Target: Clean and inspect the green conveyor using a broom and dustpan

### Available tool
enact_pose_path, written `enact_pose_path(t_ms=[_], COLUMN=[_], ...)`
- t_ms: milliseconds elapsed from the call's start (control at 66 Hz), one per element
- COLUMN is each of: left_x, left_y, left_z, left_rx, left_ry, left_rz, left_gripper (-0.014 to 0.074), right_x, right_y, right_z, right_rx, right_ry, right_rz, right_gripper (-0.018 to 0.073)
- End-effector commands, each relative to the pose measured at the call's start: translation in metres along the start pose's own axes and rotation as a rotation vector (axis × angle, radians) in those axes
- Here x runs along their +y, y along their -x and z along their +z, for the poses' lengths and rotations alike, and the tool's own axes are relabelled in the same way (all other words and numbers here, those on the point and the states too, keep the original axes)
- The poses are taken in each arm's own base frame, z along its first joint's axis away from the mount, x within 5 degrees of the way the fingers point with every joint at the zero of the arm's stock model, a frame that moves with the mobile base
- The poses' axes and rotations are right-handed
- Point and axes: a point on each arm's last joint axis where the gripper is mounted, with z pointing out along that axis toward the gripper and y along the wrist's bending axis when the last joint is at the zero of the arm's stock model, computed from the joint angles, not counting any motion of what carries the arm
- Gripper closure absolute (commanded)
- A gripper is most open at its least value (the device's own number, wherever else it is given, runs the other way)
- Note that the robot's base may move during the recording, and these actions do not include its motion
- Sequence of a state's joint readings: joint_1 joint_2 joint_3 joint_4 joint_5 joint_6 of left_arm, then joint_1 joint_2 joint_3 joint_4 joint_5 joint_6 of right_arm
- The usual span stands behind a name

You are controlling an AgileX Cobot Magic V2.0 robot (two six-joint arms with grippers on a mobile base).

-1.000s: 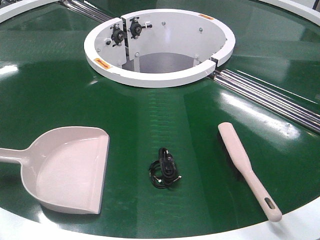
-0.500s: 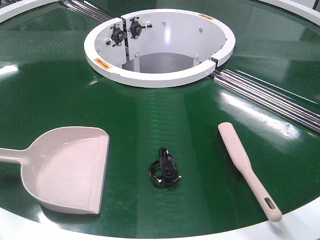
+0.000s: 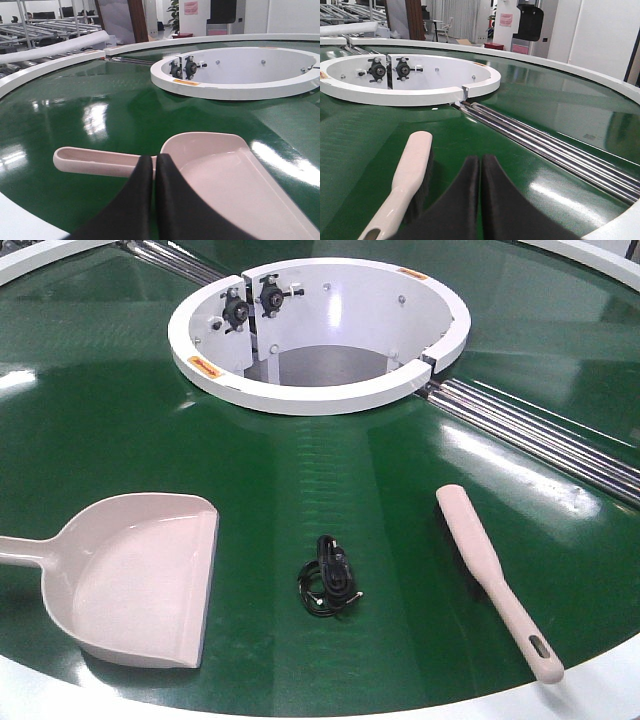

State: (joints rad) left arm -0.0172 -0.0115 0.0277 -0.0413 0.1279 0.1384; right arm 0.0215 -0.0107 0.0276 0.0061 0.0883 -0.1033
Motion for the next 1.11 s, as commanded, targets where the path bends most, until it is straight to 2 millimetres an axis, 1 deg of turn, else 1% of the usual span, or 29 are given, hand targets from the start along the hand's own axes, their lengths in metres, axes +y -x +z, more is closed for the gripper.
enact_pose_path(t_ms=[0, 182, 258, 273, 348, 409, 485, 515, 530, 591, 667, 712, 773, 818, 833, 864, 879, 894, 924, 939, 955, 1000, 1030, 1091], left_x=[0.001, 0.003, 0.004, 0.005, 0.008, 0.011, 0.012, 0.013, 0.013, 0.014, 0.016, 0.017, 0.019, 0.02, 0.02, 0.021, 0.021, 0.021, 0.021, 0.021, 0.021, 0.021, 0.021, 0.02], left_y=[0.003, 0.018, 0.026, 0.03, 0.044, 0.06, 0.085, 0.097, 0.099, 0.124, 0.153, 0.171, 0.193, 0.203, 0.209, 0.217, 0.22, 0.224, 0.227, 0.228, 0.23, 0.232, 0.23, 0.225], left_z=[0.0, -0.002, -0.005, -0.006, -0.011, -0.017, -0.025, -0.027, -0.028, -0.03, -0.023, -0.017, -0.009, 0.001, 0.005, 0.014, 0.015, 0.02, 0.031, 0.033, 0.041, 0.049, 0.06, 0.074], left_rx=[-0.077, -0.243, -0.346, -0.387, -0.493, -0.554, -0.579, -0.562, -0.557, -0.51, -0.432, -0.389, -0.343, -0.293, -0.279, -0.241, -0.234, -0.207, -0.159, -0.15, -0.109, -0.059, -0.002, 0.08], left_ry=[0.011, 0.027, 0.039, 0.043, 0.047, 0.044, 0.036, 0.03, 0.028, 0.015, 0.006, 0.008, 0.012, 0.013, 0.014, 0.01, 0.009, 0.005, 0.0, -0.001, -0.008, -0.016, -0.024, -0.033], left_rz=[-0.024, -0.076, -0.075, -0.083, -0.179, -0.234, -0.22, -0.22, -0.221, -0.221, -0.211, -0.172, -0.122, -0.089, -0.076, -0.063, -0.062, -0.06, -0.061, -0.061, -0.065, -0.065, -0.065, -0.065], left_gripper=[0.0603, 0.0603, 0.0603, 0.0603, 0.0603, 0.0603, 0.0603, 0.0603, 0.0603, 0.0603, 0.0603, 0.0603, 0.0603, 0.0603, 0.0601, 0.0597, 0.0595, 0.0592, 0.0587, 0.0582, 0.0575, 0.0549, 0.0524, 0.0462], right_x=[-0.001, -0.002, -0.003, -0.003, -0.005, -0.006, -0.008, -0.009, -0.009, -0.011, -0.013, -0.014, -0.016, -0.017, -0.017, -0.017, -0.017, -0.017, -0.018, -0.018, -0.018, -0.018, -0.018, -0.018], right_y=[0.004, 0.013, 0.023, 0.026, 0.042, 0.057, 0.075, 0.086, 0.09, 0.108, 0.134, 0.145, 0.158, 0.167, 0.169, 0.171, 0.174, 0.174, 0.175, 0.178, 0.179, 0.181, 0.182, 0.183], right_z=[0.0, -0.002, -0.004, -0.005, -0.01, -0.013, -0.016, -0.019, -0.019, -0.022, -0.019, -0.015, -0.004, 0.008, 0.012, 0.02, 0.026, 0.03, 0.041, 0.045, 0.049, 0.063, 0.07, 0.088], right_rx=[-0.094, -0.188, -0.306, -0.333, -0.442, -0.462, -0.464, -0.474, -0.476, -0.477, -0.452, -0.419, -0.345, -0.282, -0.26, -0.205, -0.176, -0.144, -0.086, -0.07, -0.049, 0.016, 0.049, 0.103], right_ry=[-0.015, -0.024, -0.036, -0.039, -0.05, -0.051, -0.051, -0.051, -0.052, -0.052, -0.049, -0.046, -0.039, -0.033, -0.031, -0.026, -0.023, -0.019, -0.013, -0.011, -0.009, -0.001, 0.003, 0.011], right_rz=[-0.003, 0.017, 0.017, 0.017, 0.017, 0.017, 0.007, 0.001, 0.001, 0.001, 0.001, 0.001, 0.001, 0.001, 0.001, 0.001, 0.001, 0.007, 0.009, 0.011, 0.012, 0.019, 0.023, 0.037], right_gripper=[0.0563, 0.0563, 0.0563, 0.0563, 0.0563, 0.0563, 0.0563, 0.0563, 0.0563, 0.0563, 0.0563, 0.0563, 0.0563, 0.0563, 0.0563, 0.0563, 0.0563, 0.0563, 0.0561, 0.0561, 0.0559, 0.0553, 0.0542, 0.0501])
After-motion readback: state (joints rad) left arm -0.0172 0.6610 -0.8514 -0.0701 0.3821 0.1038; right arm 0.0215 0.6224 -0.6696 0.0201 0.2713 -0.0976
